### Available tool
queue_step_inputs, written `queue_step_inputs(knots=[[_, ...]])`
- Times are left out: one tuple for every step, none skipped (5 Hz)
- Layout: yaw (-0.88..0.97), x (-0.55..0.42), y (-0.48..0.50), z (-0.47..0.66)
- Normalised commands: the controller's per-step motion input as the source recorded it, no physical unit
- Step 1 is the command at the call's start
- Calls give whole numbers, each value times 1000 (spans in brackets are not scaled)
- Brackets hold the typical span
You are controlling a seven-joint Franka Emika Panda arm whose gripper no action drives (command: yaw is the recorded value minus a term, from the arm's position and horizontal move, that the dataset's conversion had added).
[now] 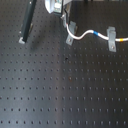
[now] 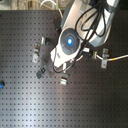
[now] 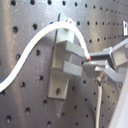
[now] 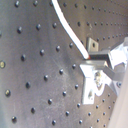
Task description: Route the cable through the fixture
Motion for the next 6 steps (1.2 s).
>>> queue_step_inputs(knots=[[-37, -74, -152, -299], [-191, -52, -96, -615], [-380, -1, -307, -520], [-680, 24, -314, -160], [-660, -83, -95, -1], [-103, -165, -118, 160]])
